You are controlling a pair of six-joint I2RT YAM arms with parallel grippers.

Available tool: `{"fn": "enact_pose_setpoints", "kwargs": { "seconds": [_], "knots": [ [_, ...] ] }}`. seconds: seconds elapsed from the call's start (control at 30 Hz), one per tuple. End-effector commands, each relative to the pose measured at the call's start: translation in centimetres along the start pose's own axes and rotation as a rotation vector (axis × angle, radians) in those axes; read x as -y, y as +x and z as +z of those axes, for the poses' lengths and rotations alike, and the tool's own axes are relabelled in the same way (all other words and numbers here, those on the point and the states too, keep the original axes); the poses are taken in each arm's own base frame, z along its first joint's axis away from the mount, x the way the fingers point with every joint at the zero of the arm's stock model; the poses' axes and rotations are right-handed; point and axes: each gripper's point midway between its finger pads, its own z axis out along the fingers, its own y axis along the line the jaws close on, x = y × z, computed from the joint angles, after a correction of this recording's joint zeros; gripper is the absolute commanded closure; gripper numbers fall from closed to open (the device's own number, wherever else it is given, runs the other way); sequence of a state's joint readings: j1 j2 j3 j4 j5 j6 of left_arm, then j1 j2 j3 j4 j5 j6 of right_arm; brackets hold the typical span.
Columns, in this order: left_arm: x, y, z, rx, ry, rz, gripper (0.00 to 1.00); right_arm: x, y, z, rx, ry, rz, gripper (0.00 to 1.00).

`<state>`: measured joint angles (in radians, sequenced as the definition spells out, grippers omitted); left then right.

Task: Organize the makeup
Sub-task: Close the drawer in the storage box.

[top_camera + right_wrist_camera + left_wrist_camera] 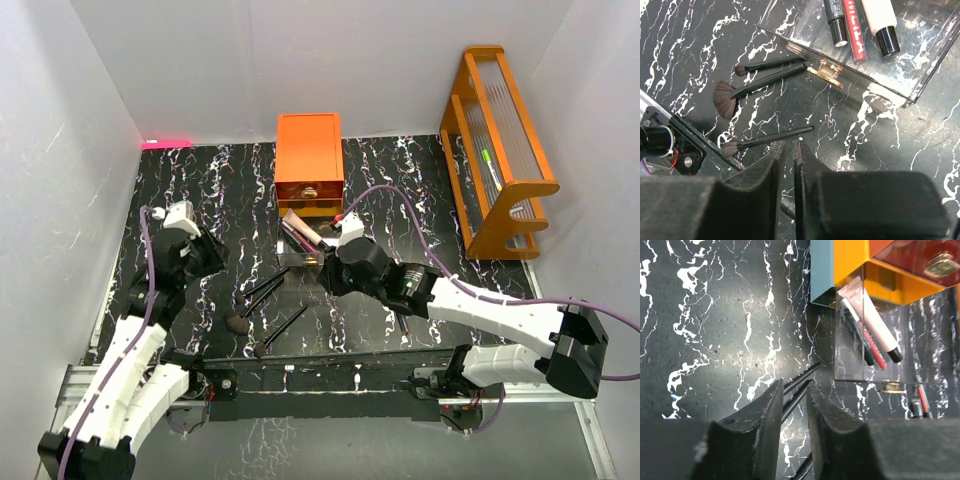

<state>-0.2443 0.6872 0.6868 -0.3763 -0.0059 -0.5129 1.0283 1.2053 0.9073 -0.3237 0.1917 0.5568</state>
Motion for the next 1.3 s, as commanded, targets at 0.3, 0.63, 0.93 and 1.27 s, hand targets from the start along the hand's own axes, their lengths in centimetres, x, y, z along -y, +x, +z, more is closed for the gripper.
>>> {"fn": "enact_pose_setpoints", "kwargs": {
  "seconds": [0.3,0.63,0.93,1.27],
  "knots": [
    [-0.2,-1.0,0.2,0.024,-0.02,0.033,0.79,-0.6,2.1,3.6,0.017,0.014,0.089,0.92],
    [0.0,-0.7,-0.2,0.025,-0.006,0.004,0.75,1.0,1.5,7.8,0.056,0.173,0.118,0.92],
    [0.3,-0.9,-0.6,0.034,0.015,0.005,0.74,2.5,-2.0,8.8,0.142,0.272,0.129,0.92],
    [0.6,-0.8,-0.6,0.031,0.031,0.003,0.74,5.0,-6.3,10.0,0.193,0.337,0.102,0.92]
  ]
}}
